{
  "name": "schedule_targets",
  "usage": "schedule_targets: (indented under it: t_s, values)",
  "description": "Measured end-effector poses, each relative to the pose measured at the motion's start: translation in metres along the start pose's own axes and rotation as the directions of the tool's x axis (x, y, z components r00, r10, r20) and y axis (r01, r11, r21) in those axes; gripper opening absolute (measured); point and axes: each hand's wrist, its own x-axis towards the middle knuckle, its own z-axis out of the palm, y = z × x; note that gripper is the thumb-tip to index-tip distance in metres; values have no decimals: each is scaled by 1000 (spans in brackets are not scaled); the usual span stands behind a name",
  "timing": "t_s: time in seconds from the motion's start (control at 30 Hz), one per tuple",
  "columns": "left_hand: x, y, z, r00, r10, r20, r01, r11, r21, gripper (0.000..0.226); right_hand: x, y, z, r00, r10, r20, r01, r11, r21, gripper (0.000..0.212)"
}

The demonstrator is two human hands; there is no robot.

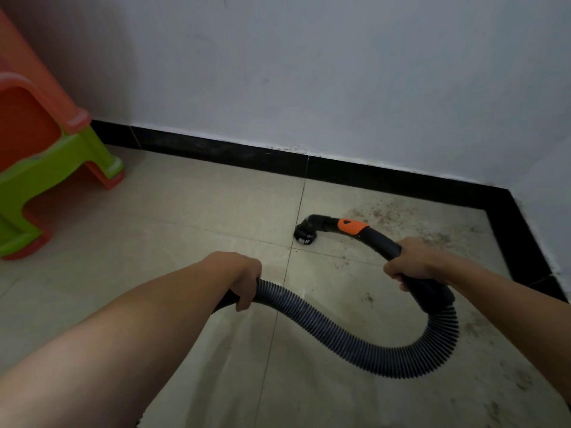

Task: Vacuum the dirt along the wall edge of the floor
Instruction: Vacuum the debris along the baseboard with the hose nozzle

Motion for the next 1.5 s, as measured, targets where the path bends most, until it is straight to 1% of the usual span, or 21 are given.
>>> schedule_targets:
  t_s: [0.1,0.2,0.33,0.4,0.47,0.57,0.7,0.87,0.93,1.0,1.07,1.13,1.23,1.3,1.37,1.43,1.5]
  values:
    - [1,7,4,999,6,52,-7,1000,22,43,-9,8,-6,996,-18,92,21,999,-36,25]
    - [-1,6,8,995,-15,99,13,1000,19,48,-14,10,-8,990,-26,138,29,999,-19,24]
    - [-5,2,9,991,-40,125,36,999,31,51,-12,1,3,993,-63,95,65,998,-16,24]
    - [-5,-1,12,990,-46,133,42,999,34,47,-13,-3,4,991,-69,114,71,997,-12,25]
    - [-3,-1,18,979,-39,199,39,999,5,40,-18,-3,-2,985,-50,164,55,998,-28,25]
    - [-3,10,28,947,-9,322,22,999,-36,39,-33,6,-19,974,20,226,-4,998,-70,18]
    - [-2,24,25,931,19,364,1,998,-56,42,-53,21,-36,961,112,253,-82,989,-126,16]
    - [2,53,12,908,71,412,-44,996,-75,41,-68,32,-48,948,152,279,-96,974,-206,14]
    - [4,65,8,912,91,401,-73,995,-61,40,-71,41,-56,961,158,229,-112,973,-202,14]
    - [5,73,3,925,108,364,-95,994,-53,41,-71,56,-65,981,159,111,-136,972,-190,12]
    - [8,78,-1,936,128,326,-113,991,-66,41,-72,72,-73,985,170,-4,-169,970,-174,13]
    - [10,81,-6,941,143,306,-127,989,-70,41,-72,86,-74,982,189,-33,-191,979,-78,12]
    - [10,78,-10,955,126,269,-122,992,-33,43,-65,102,-66,972,221,-83,-215,973,81,9]
    - [10,68,-12,972,100,212,-100,995,-8,47,-54,108,-60,960,234,-154,-203,961,189,9]
    - [10,53,-15,987,65,145,-65,998,-4,48,-40,108,-56,947,262,-187,-195,928,317,9]
    - [11,38,-16,994,32,101,-30,999,-25,46,-25,100,-55,938,286,-195,-195,901,387,10]
    - [12,28,-16,998,6,61,-4,999,-32,45,-7,87,-51,937,289,-198,-190,894,405,15]
